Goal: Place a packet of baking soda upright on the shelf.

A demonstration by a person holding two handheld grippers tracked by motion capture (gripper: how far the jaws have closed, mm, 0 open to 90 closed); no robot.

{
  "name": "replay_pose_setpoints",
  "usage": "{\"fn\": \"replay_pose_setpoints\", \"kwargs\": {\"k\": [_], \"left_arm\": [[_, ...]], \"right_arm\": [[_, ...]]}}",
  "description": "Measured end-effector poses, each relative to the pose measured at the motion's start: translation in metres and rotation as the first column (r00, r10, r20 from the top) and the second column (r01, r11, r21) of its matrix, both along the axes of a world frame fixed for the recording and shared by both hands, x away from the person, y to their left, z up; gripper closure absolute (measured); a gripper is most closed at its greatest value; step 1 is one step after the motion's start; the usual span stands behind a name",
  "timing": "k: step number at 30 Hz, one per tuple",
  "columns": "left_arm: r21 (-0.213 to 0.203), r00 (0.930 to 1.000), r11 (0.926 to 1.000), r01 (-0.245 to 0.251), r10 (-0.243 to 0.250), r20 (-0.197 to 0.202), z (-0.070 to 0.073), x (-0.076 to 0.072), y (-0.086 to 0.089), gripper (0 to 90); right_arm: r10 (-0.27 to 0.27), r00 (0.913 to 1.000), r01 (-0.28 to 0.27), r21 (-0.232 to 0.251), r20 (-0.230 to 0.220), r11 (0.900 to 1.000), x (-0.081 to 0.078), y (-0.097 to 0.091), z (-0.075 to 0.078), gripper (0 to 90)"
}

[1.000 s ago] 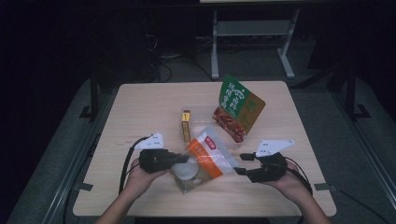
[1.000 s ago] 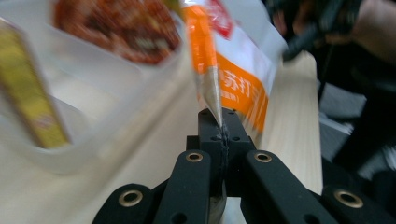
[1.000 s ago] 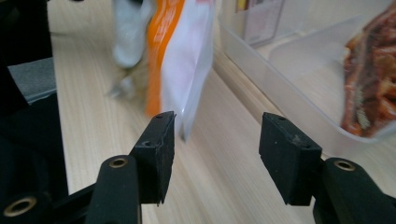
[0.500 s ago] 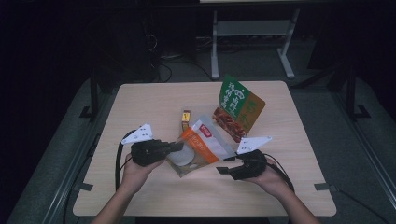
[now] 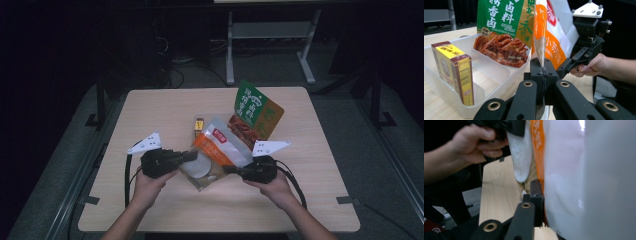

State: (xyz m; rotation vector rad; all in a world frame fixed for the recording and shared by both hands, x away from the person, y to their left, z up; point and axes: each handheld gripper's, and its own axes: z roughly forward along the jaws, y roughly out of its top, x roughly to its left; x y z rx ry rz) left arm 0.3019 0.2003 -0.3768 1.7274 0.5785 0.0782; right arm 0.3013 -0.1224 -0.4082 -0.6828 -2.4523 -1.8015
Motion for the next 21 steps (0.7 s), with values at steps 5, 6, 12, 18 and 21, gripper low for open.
{"fn": "replay_pose_setpoints", "kwargs": {"k": [5, 6, 12, 18, 21], "left_arm": [[0.019, 1.0, 0.9998, 0.001, -0.001, -0.006, -0.005, 0.003, -0.002, 88.4], [0.031, 1.0, 0.9995, -0.003, 0.003, -0.002, -0.006, 0.003, -0.003, 87.0], [0.091, 0.9976, 0.9934, -0.069, 0.069, 0.002, -0.012, 0.01, -0.007, 58.9], [0.125, 0.9961, 0.9883, -0.088, 0.087, 0.013, -0.016, 0.007, 0.001, 45.3], [0.159, 0.9966, 0.9839, -0.082, 0.081, 0.015, -0.019, 0.002, 0.008, 42.9]], "right_arm": [[0.022, 0.9995, -0.023, 0.018, 0.023, 0.9996, -0.001, -0.005, 0.006, 89.9], [0.027, 0.9993, -0.027, 0.016, 0.026, 0.9995, -0.002, -0.006, 0.008, 90.0], [0.074, 0.9967, -0.075, 0.04, 0.034, 0.9964, -0.007, -0.007, 0.015, 90.0], [0.075, 0.9966, -0.077, 0.069, 0.035, 0.9946, -0.009, -0.014, 0.021, 90.0], [0.057, 0.9974, -0.061, 0.097, 0.045, 0.9934, -0.008, -0.023, 0.025, 90.0]]}}
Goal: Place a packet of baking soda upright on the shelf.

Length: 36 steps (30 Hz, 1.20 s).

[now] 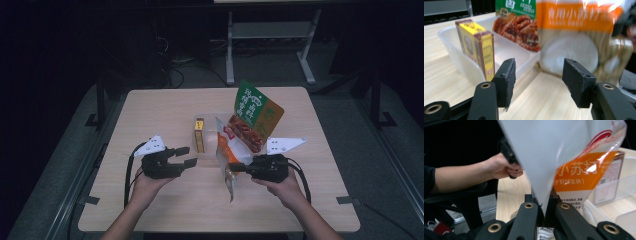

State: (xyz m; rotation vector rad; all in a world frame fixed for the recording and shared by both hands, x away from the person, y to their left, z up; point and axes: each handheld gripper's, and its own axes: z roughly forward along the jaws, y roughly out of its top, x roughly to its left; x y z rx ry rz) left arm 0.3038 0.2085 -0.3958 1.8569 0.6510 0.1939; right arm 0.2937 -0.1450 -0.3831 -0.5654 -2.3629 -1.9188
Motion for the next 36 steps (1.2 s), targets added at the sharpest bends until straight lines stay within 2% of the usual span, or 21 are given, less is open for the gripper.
{"fn": "replay_pose_setpoints", "kwargs": {"k": [6, 9, 13, 16, 20, 24, 26, 30, 36], "left_arm": [[0.036, 0.9998, 0.9991, 0.021, -0.021, 0.0, -0.003, -0.008, 0.012, 33.1], [0.08, 0.9988, 0.9956, 0.048, -0.047, -0.008, -0.008, -0.013, 0.016, 25.9], [0.124, 0.9972, 0.9899, 0.069, -0.065, -0.038, -0.018, -0.019, 0.017, 17.7], [0.143, 0.9944, 0.9858, 0.088, -0.079, -0.07, -0.025, -0.022, 0.019, 15.3], [0.147, 0.9927, 0.9843, 0.097, -0.085, -0.085, -0.029, -0.02, 0.017, 14.7], [0.173, 0.99, 0.9782, 0.115, -0.098, -0.102, -0.032, -0.018, 0.017, 14.6], [0.175, 0.9892, 0.9778, 0.115, -0.097, -0.11, -0.033, -0.019, 0.017, 14.5], [0.174, 0.9887, 0.9773, 0.121, -0.102, -0.109, -0.033, -0.017, 0.016, 14.5], [0.181, 0.987, 0.9741, 0.136, -0.117, -0.11, -0.035, -0.018, 0.014, 14.5]], "right_arm": [[-0.028, 0.9993, 0.028, 0.0, 0.023, 0.9996, 0.005, -0.001, 0.008, 90.0], [-0.039, 0.9987, 0.039, 0.004, 0.033, 0.9992, 0.011, 0.002, 0.011, 90.0], [-0.062, 0.997, 0.062, -0.009, 0.046, 0.998, 0.021, 0.006, 0.015, 90.0], [-0.078, 0.9954, 0.079, -0.016, 0.056, 0.9967, 0.029, 0.007, 0.017, 90.0], [-0.1, 0.9931, 0.103, -0.038, 0.061, 0.994, 0.04, 0.01, 0.018, 90.0], [-0.125, 0.99, 0.128, -0.046, 0.065, 0.9907, 0.051, 0.013, 0.018, 90.0], [-0.132, 0.9892, 0.135, -0.048, 0.064, 0.9897, 0.057, 0.015, 0.019, 90.0], [-0.148, 0.9865, 0.151, -0.047, 0.07, 0.9874, 0.068, 0.02, 0.018, 90.0], [-0.173, 0.9817, 0.179, -0.079, 0.08, 0.9806, 0.085, 0.027, 0.017, 89.9]]}}
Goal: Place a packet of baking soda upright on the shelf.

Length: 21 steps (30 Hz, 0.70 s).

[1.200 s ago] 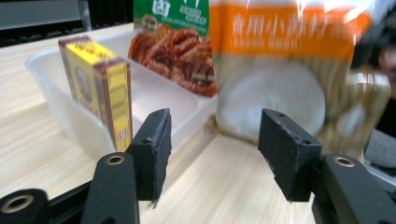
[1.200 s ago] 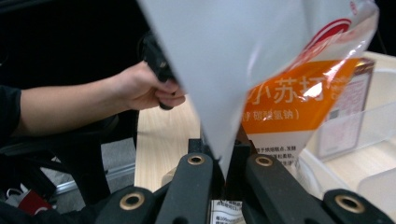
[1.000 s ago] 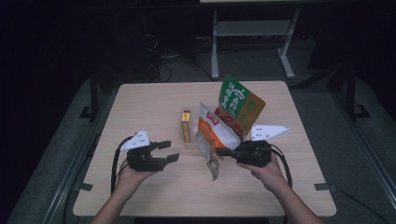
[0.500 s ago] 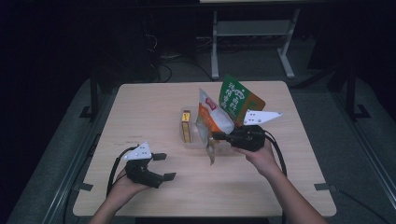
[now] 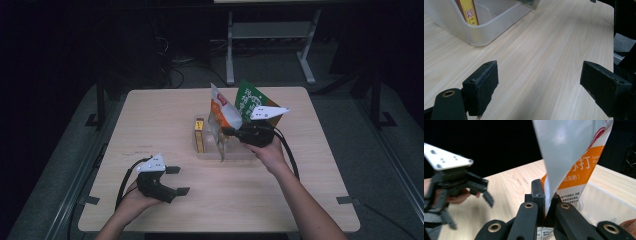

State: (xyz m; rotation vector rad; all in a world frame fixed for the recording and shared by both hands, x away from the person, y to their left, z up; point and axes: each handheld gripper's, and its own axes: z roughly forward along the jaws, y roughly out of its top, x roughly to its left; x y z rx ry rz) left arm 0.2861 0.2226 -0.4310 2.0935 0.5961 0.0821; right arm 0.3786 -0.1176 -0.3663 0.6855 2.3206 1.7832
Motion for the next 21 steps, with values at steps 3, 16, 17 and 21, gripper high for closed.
{"fn": "replay_pose_setpoints", "kwargs": {"k": [3, 16, 17, 21], "left_arm": [[0.003, 1.0, 1.0, 0.004, -0.004, -0.002, 0.0, -0.001, -0.001, 14.5], [-0.001, 1.0, 1.0, 0.004, -0.004, -0.006, -0.001, -0.001, -0.002, 14.5], [0.0, 1.0, 1.0, 0.005, -0.005, -0.006, -0.001, -0.001, -0.002, 14.5], [0.007, 0.9999, 0.9999, 0.008, -0.008, -0.006, -0.001, -0.001, -0.003, 14.5]], "right_arm": [[-0.014, 0.9999, 0.014, -0.013, 0.003, 0.9998, 0.009, 0.004, 0.001, 89.9], [-0.04, 0.9987, 0.044, -0.132, 0.032, 0.9902, 0.027, 0.012, -0.003, 89.8], [-0.043, 0.9985, 0.048, -0.144, 0.034, 0.9885, 0.027, 0.012, -0.004, 89.8], [-0.063, 0.9971, 0.07, -0.18, 0.043, 0.9811, 0.025, 0.012, -0.008, 88.0]]}}
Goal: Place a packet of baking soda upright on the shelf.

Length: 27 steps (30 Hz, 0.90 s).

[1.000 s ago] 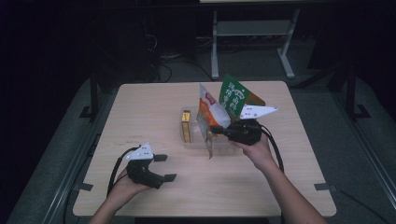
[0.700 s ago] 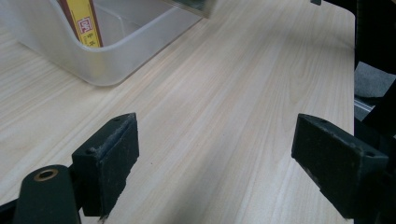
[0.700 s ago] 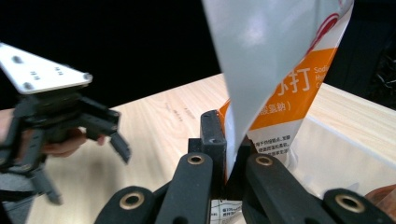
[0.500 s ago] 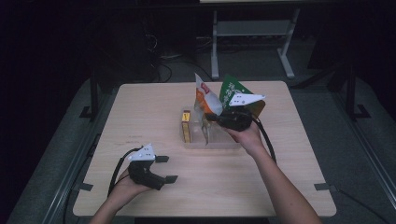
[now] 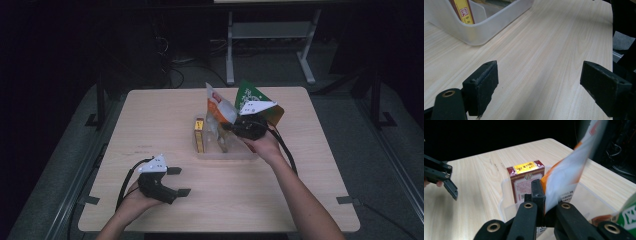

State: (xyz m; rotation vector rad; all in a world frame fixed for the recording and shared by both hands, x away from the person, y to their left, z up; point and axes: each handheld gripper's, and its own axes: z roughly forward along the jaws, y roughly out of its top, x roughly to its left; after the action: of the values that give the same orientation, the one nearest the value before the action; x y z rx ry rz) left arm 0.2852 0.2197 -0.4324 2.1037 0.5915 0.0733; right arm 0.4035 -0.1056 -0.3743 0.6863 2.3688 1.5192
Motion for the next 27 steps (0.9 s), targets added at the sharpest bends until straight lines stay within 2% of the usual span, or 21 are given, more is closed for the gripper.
{"fn": "replay_pose_setpoints", "kwargs": {"k": [1, 2, 3, 5, 8, 14, 22, 24, 27], "left_arm": [[0.005, 1.0, 1.0, 0.005, -0.005, 0.002, 0.0, 0.0, 0.0, 14.5], [0.005, 1.0, 1.0, 0.005, -0.005, 0.002, 0.0, 0.0, 0.0, 14.5], [0.005, 1.0, 1.0, 0.005, -0.005, 0.001, 0.0, 0.0, -0.001, 14.5], [0.008, 1.0, 0.9999, 0.007, -0.007, -0.004, -0.001, 0.0, -0.001, 14.5], [0.002, 0.9999, 1.0, 0.007, -0.007, -0.007, -0.002, 0.0, -0.003, 14.5], [0.015, 0.9998, 0.9997, 0.018, -0.018, -0.004, -0.003, 0.001, -0.004, 14.5], [0.012, 0.9998, 0.9998, 0.016, -0.016, -0.009, -0.003, 0.0, -0.005, 14.5], [0.013, 0.9998, 0.9998, 0.018, -0.018, -0.004, -0.004, -0.001, -0.006, 14.5], [0.026, 0.9996, 0.9993, 0.027, -0.027, -0.001, -0.005, -0.001, -0.006, 14.5]], "right_arm": [[-0.016, 0.9999, 0.016, -0.035, 0.005, 0.9992, -0.001, 0.001, -0.002, 86.5], [-0.016, 0.9999, 0.016, -0.035, 0.005, 0.9992, -0.001, 0.001, -0.002, 86.5], [-0.02, 0.9998, 0.02, -0.067, 0.004, 0.9976, -0.003, 0.002, -0.01, 85.5], [-0.018, 0.9997, 0.017, -0.046, -0.016, 0.9988, -0.005, -0.001, -0.012, 77.9], [-0.024, 0.9995, 0.023, -0.052, -0.019, 0.9984, -0.011, -0.006, -0.008, 70.7], [-0.03, 0.9995, 0.03, -0.067, -0.007, 0.9973, -0.028, -0.018, -0.005, 64.0], [-0.025, 0.9976, 0.018, -0.111, -0.064, 0.9937, -0.048, -0.036, -0.011, 59.0], [-0.022, 0.9977, 0.015, -0.114, -0.064, 0.9933, -0.053, -0.039, -0.012, 58.1], [-0.019, 0.9964, 0.009, -0.123, -0.082, 0.9924, -0.061, -0.044, -0.016, 55.8]]}}
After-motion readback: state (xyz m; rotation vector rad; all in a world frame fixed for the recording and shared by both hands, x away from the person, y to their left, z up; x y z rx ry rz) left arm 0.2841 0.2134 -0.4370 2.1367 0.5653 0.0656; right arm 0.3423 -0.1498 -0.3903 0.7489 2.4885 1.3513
